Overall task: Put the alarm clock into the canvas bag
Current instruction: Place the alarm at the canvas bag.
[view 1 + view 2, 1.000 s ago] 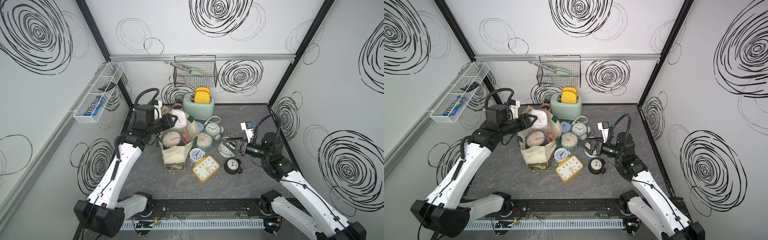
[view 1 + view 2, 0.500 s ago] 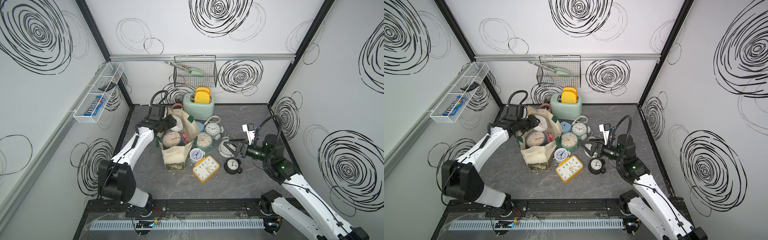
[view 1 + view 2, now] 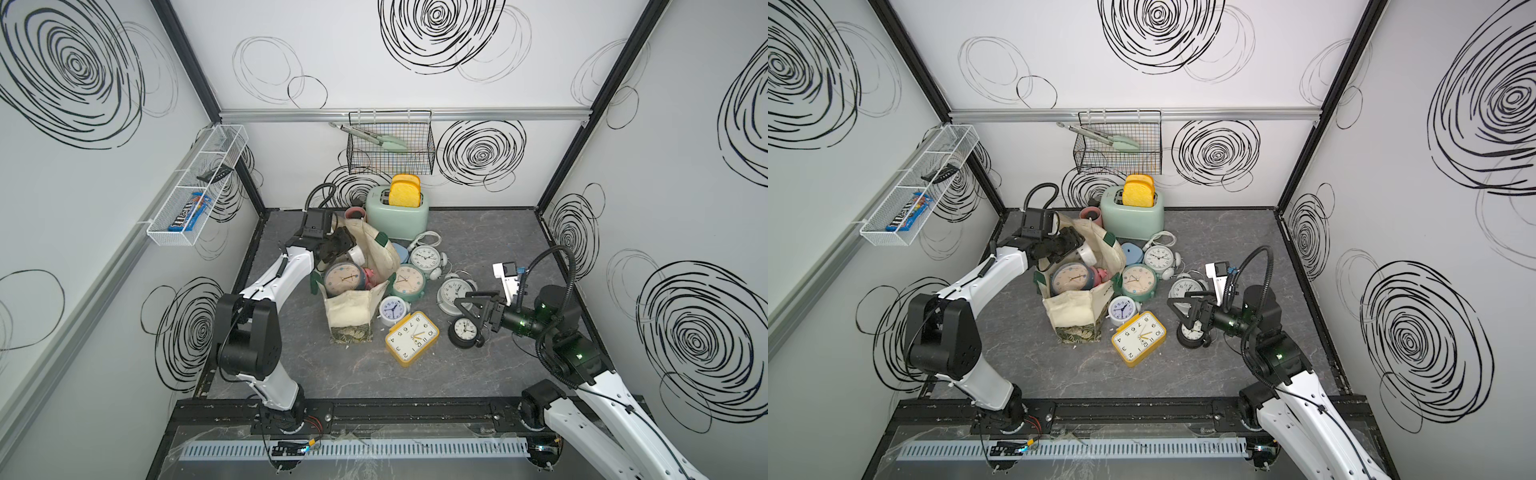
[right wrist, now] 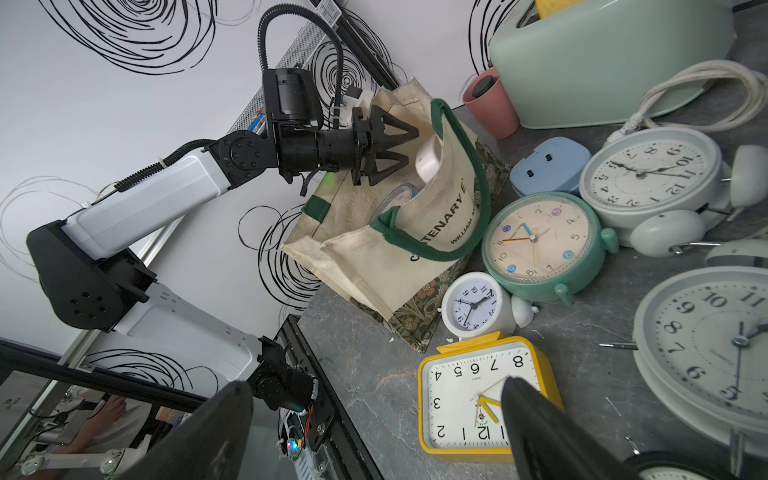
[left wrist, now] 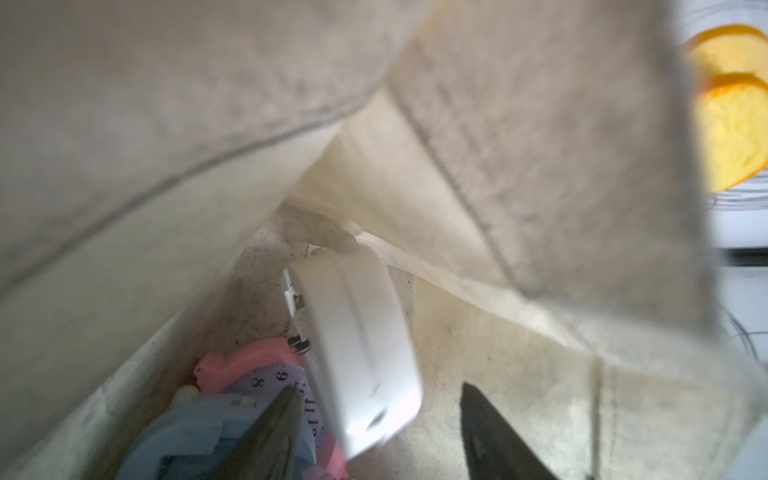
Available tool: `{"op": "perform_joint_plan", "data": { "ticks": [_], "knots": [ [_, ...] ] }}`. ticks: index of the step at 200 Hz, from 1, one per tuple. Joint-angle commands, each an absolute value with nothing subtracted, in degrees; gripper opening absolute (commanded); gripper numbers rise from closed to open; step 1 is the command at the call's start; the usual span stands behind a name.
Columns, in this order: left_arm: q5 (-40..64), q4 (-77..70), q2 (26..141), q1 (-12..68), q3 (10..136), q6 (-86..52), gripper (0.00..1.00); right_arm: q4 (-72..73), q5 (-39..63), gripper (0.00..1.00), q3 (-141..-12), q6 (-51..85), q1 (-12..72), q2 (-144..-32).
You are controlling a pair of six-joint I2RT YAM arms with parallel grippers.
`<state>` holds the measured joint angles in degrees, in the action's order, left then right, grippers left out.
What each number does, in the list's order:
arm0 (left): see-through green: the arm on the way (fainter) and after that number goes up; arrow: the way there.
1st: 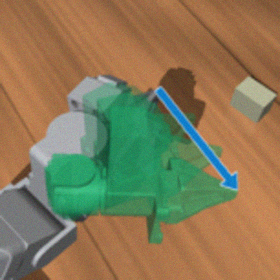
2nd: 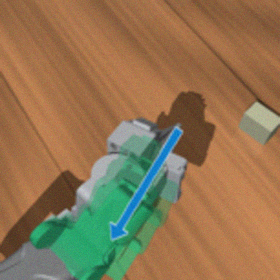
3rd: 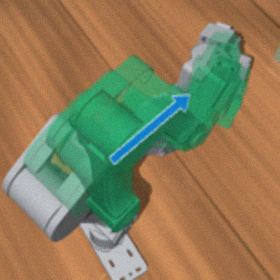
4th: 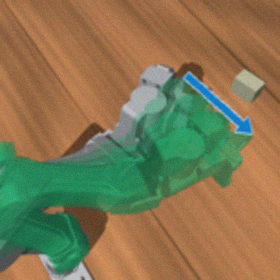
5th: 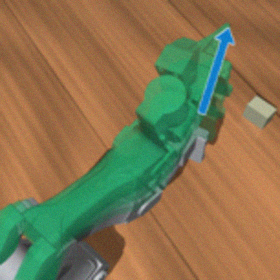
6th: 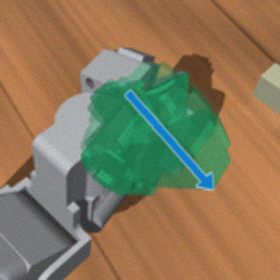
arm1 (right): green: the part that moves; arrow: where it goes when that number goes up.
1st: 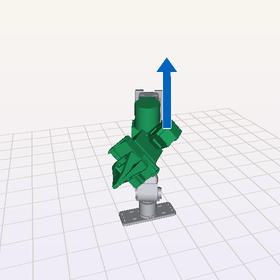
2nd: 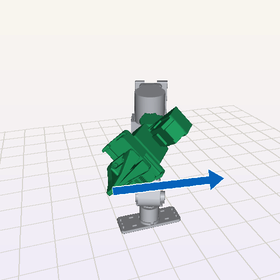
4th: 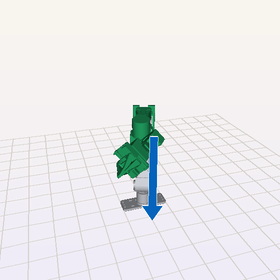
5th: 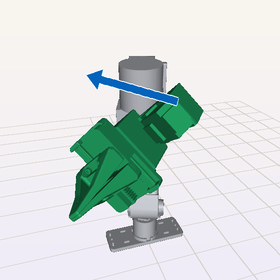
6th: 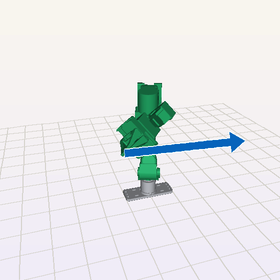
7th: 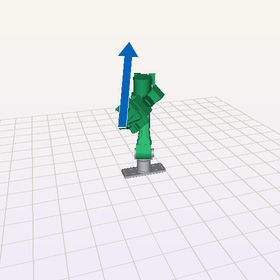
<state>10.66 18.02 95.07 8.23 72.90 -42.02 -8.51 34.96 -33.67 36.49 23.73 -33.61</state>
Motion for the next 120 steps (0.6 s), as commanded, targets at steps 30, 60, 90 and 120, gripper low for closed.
{"op": "perform_joint_plan", "data": {
  "ticks": [30, 60, 90, 120],
  "knots": [
    [12.0, 16.5, 86.4, 7.6, 73.6, -40.6, 0.96, -12.1, 30.3, 0.97, -35.2, 35.0, 23.9, -33.2],
    [13.2, 17.1, 80.1, 7.9, 71.9, -38.9, 0.96, -15.2, 25.5, 0.97, -36.3, 34.2, 23.9, -33.6],
    [13.4, 19.8, 74.2, 10.0, 71.7, -34.5, 0.96, -18.6, 20.1, 0.97, -36.5, 34.5, 23.9, -33.3],
    [13.3, 22.5, 68.6, 15.9, 70.9, -28.4, 0.96, -24.3, 13.2, 0.97, -37.3, 35.0, 23.8, -33.4]
  ]
}}
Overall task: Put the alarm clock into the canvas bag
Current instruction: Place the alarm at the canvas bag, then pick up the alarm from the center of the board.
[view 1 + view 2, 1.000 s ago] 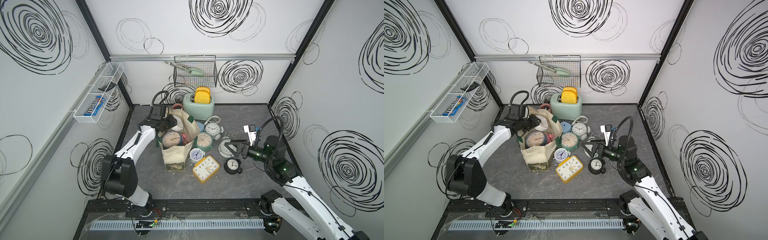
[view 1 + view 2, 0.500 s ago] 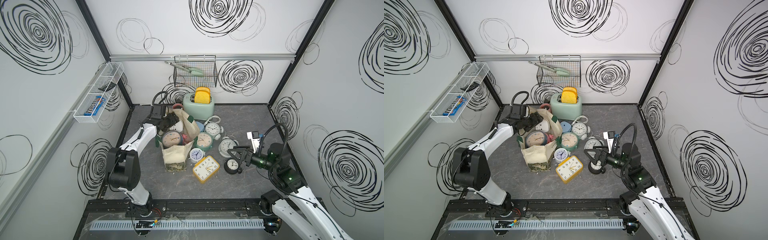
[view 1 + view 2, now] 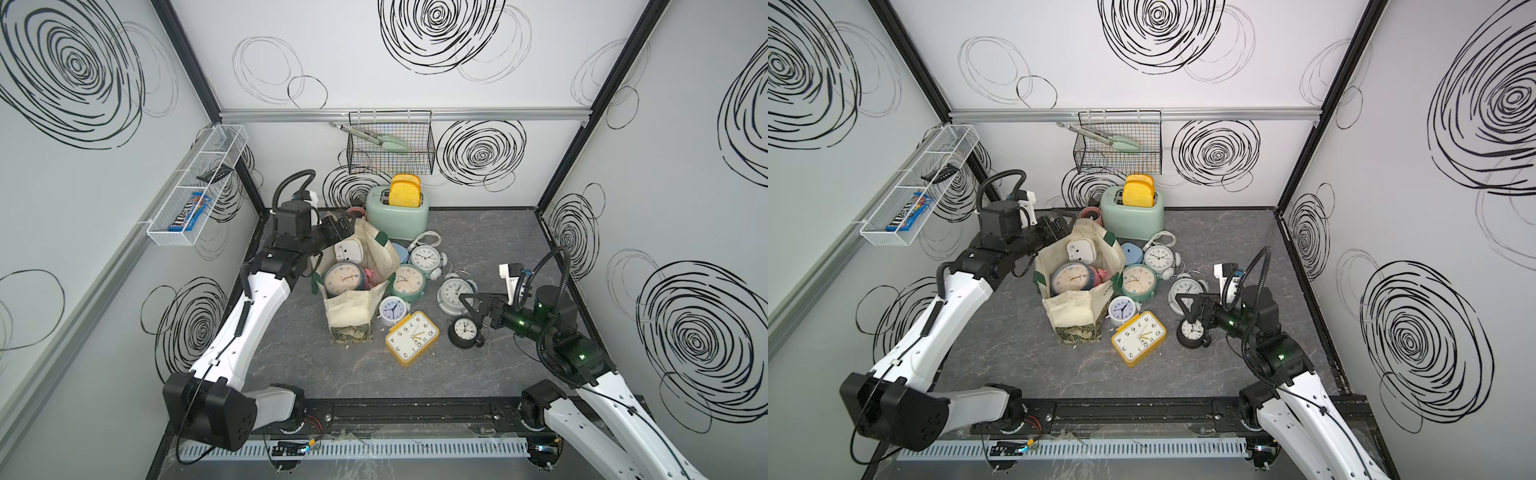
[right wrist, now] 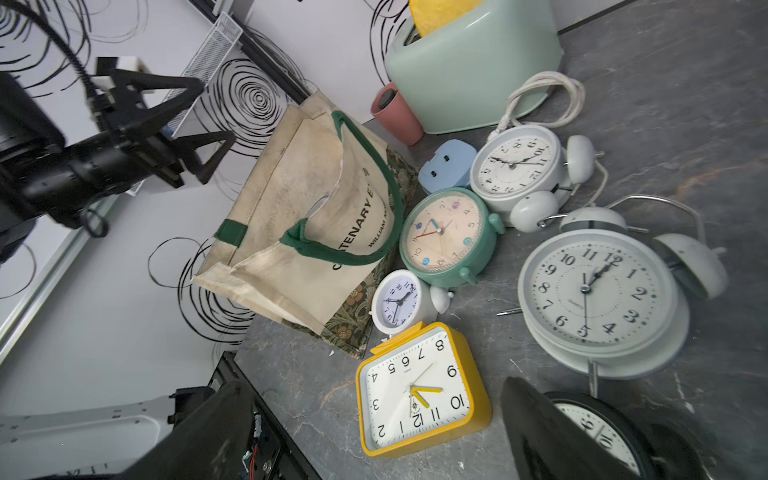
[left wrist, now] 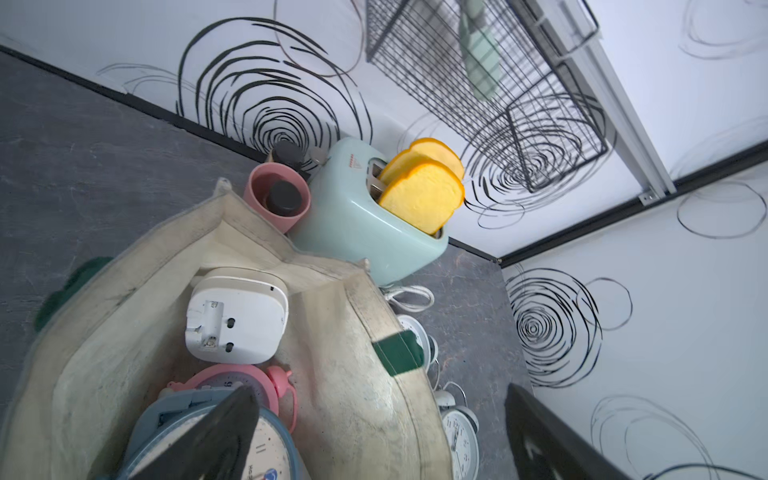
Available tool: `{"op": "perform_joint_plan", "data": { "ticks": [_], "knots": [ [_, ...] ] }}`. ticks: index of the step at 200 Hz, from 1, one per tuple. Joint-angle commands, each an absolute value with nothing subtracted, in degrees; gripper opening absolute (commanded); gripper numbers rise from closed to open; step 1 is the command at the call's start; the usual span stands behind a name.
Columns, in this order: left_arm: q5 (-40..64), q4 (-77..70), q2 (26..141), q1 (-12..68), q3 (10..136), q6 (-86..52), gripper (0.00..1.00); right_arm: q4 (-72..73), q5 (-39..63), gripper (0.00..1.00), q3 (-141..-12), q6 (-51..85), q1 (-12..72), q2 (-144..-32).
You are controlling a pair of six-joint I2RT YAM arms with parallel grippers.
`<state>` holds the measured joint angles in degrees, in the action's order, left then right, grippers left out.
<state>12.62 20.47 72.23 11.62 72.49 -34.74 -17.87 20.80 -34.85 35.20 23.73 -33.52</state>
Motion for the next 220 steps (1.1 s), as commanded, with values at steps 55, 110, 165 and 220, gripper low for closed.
{"op": "perform_joint_plan", "data": {
  "ticks": [55, 110, 165, 220],
  "knots": [
    [16.6, 21.9, 57.8, 29.4, 64.1, -20.2, 0.96, -32.0, 3.8, 0.97, -37.0, 36.8, 25.4, -36.4],
    [23.8, 13.0, 49.7, 36.3, 51.4, -16.4, 0.96, -31.9, -8.1, 0.97, -35.1, 40.6, 35.7, -43.2],
    [25.2, 3.1, 43.4, 36.7, 39.3, -16.5, 0.96, -29.1, -13.2, 0.97, -34.1, 42.4, 40.8, -49.7],
    [23.5, 3.0, 43.7, 36.8, 36.3, -19.9, 0.96, -28.3, -14.2, 0.97, -33.8, 43.2, 40.8, -54.0]
  ]
}}
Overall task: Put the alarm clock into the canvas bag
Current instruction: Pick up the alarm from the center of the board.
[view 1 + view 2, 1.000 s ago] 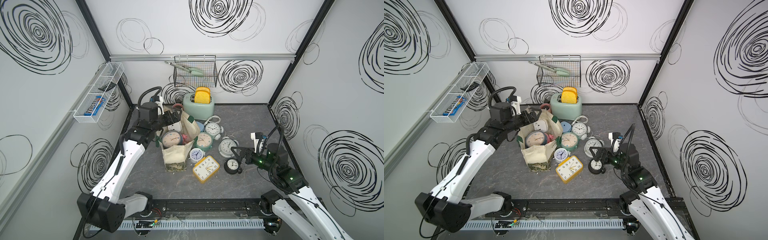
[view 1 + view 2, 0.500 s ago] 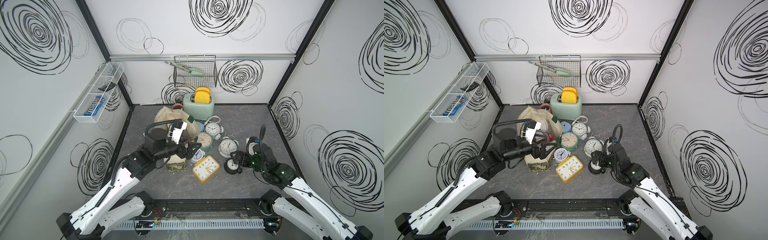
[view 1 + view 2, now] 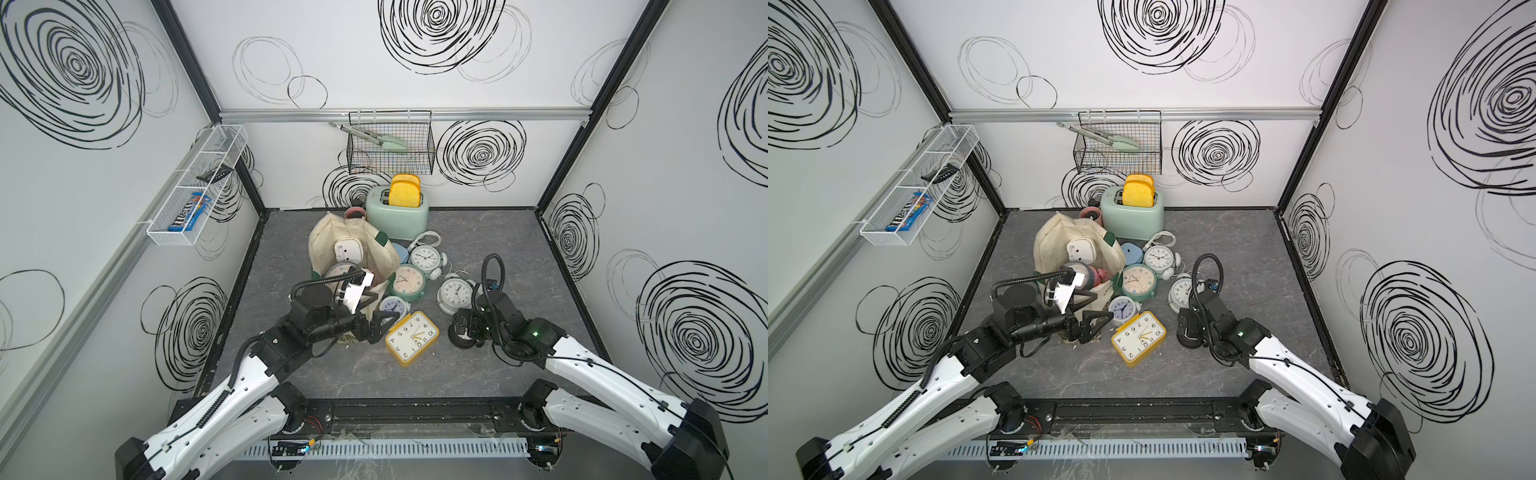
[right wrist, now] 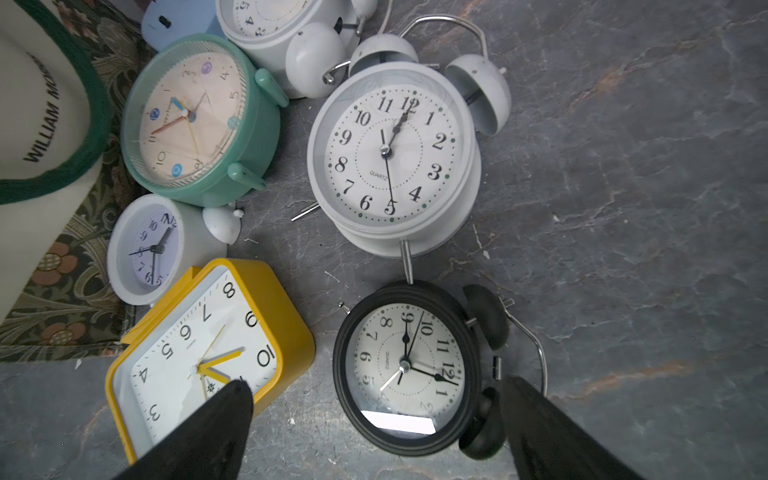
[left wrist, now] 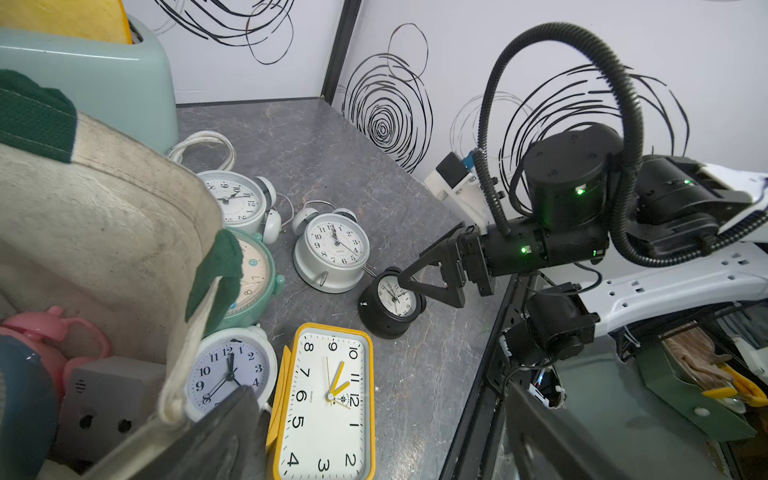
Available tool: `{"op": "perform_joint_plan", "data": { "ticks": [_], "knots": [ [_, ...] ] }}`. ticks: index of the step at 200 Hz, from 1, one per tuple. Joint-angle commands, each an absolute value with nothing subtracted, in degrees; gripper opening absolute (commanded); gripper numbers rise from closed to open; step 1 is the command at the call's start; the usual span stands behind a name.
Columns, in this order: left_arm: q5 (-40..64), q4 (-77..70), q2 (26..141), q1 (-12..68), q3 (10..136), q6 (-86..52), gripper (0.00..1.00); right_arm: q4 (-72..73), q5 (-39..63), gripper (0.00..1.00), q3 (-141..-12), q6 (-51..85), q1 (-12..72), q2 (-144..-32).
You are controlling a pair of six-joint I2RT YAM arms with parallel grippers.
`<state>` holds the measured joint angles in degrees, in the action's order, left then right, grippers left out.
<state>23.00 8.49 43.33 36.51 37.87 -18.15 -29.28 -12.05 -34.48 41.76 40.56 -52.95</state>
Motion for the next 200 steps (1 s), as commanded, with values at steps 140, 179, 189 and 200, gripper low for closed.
{"op": "perform_joint_plan", "data": {
  "ticks": [140, 179, 189, 200],
  "knots": [
    [25.7, 2.5, 42.5, 36.1, 35.9, -20.9, 0.96, -32.4, -16.3, 0.97, -37.0, 46.0, 41.0, -65.1],
    [25.6, 2.4, 42.3, 35.9, 35.8, -21.1, 0.96, -34.8, -14.6, 1.0, -40.0, 47.2, 41.1, -71.9],
    [25.5, 2.6, 42.4, 35.9, 35.8, -21.1, 0.96, -35.2, -14.7, 1.0, -40.9, 47.6, 42.0, -73.5],
    [25.7, 2.7, 42.6, 35.8, 35.9, -21.1, 0.96, -35.0, -14.4, 0.99, -41.4, 48.3, 42.8, -74.4]
  ]
}}
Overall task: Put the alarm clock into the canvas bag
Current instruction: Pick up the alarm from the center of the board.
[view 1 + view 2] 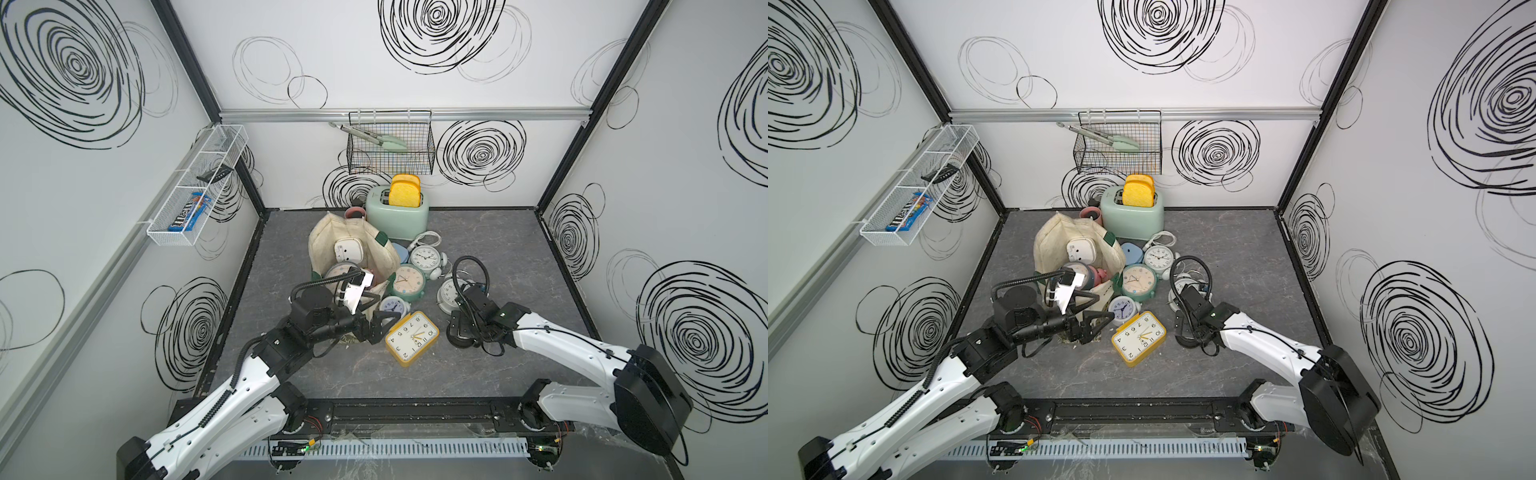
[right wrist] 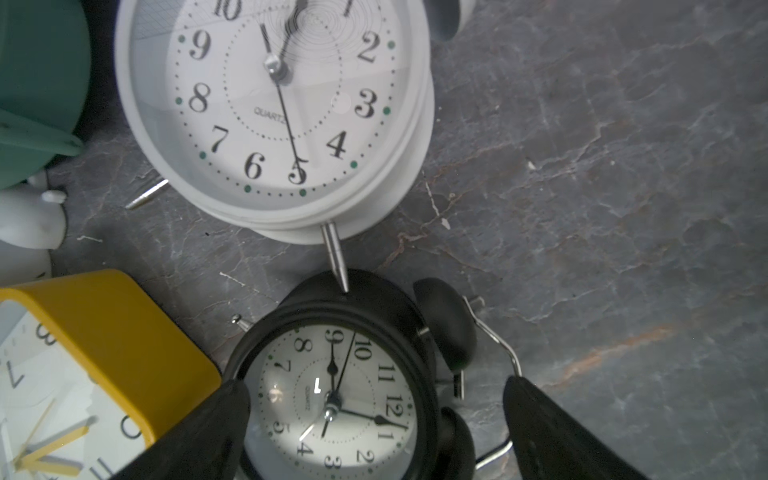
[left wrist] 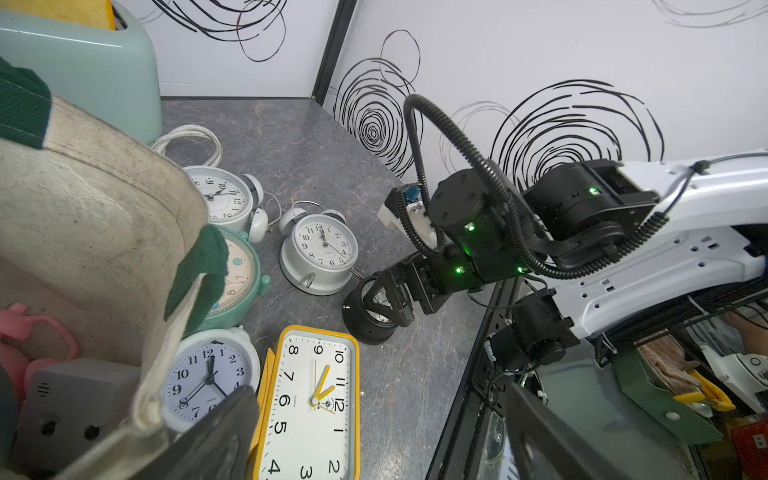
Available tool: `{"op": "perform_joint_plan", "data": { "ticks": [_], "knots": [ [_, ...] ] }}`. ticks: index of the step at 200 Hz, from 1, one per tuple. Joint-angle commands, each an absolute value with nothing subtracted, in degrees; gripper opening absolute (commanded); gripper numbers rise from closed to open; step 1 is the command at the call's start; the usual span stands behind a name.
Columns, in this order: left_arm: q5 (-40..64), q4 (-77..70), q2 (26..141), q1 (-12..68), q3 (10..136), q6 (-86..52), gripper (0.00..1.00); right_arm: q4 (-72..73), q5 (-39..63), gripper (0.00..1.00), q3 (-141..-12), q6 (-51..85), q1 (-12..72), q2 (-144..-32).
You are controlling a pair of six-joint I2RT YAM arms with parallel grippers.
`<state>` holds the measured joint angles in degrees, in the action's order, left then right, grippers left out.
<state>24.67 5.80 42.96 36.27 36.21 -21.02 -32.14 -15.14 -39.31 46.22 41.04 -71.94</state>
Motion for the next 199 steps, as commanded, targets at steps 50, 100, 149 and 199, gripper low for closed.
{"op": "perform_joint_plan", "data": {
  "ticks": [50, 100, 149, 199],
  "knots": [
    [25.8, 2.7, 42.4, 35.8, 35.8, -21.2, 0.96, -33.4, -13.0, 0.97, -41.8, 48.0, 43.5, -72.0],
    [25.8, 2.8, 42.5, 35.9, 35.9, -21.2, 0.96, -33.0, -11.3, 0.97, -42.5, 46.8, 44.7, -70.3],
    [26.0, 2.8, 42.5, 35.9, 35.9, -21.3, 0.96, -32.9, -11.5, 0.97, -42.8, 47.1, 44.6, -73.0],
    [26.3, 2.7, 42.5, 35.9, 35.8, -21.3, 0.96, -31.6, -10.0, 0.97, -42.6, 47.4, 44.5, -76.5]
  ]
}}
